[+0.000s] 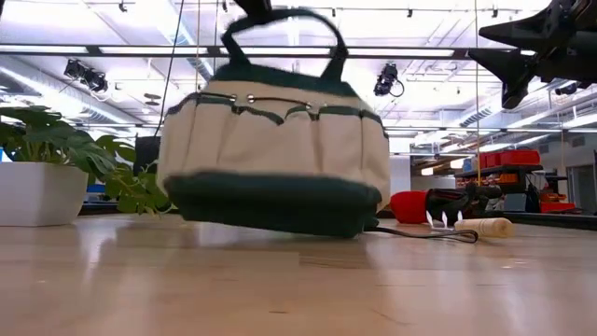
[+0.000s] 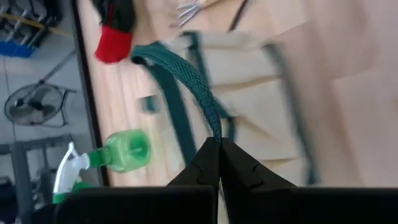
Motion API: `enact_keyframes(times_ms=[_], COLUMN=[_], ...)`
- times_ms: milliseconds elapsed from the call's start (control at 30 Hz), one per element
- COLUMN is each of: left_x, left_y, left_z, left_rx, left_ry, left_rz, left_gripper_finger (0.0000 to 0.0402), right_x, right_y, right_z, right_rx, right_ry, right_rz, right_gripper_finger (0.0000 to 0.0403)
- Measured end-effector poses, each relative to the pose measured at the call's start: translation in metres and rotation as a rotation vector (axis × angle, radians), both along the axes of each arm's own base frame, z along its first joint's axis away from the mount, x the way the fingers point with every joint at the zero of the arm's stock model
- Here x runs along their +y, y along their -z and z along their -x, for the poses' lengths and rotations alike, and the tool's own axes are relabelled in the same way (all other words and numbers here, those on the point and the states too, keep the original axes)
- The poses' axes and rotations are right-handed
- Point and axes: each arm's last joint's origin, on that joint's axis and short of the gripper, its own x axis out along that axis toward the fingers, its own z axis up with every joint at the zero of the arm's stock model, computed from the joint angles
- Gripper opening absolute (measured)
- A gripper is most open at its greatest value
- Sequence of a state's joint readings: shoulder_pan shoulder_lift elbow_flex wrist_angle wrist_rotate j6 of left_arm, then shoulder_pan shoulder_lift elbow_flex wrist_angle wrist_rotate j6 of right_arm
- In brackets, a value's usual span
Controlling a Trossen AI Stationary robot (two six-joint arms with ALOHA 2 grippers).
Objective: Pick & Place Garden tools in Gardening bag
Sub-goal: Open the gardening bag on the table
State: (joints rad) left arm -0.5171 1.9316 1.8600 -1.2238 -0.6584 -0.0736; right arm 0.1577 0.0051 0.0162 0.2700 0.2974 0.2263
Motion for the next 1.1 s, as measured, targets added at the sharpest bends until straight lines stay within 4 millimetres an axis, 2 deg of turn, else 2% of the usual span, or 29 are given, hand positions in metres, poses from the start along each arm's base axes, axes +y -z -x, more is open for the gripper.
enact_keyframes(times_ms=[467, 767, 933, 1100], left_x=[-0.045, -0.053, -0.054, -0.055], left_y=[0.001, 0.019, 0.019, 0.018], left_z=[0.011, 0.000, -0.004, -0.005], left_rx=[-0.020, 0.021, -0.007, -0.025], left_ry=[0.086, 0.107, 0.110, 0.116], left_rz=[0.276, 0.321, 0.342, 0.361], left_gripper_finger=[0.0004, 0.0004, 0.0004, 0.0004], right_x=[0.000, 0.003, 0.006, 0.008], right_y=[0.000, 0.009, 0.007, 0.008], right_z=[0.000, -0.007, -0.016, -0.029], right_rx=[0.003, 0.098, 0.089, 0.205], right_ry=[0.000, -0.098, -0.138, -0.134], right_rz=[-0.001, -0.069, -0.076, -0.098], right_gripper_finger=[0.0165, 0.0165, 0.0165, 0.0165])
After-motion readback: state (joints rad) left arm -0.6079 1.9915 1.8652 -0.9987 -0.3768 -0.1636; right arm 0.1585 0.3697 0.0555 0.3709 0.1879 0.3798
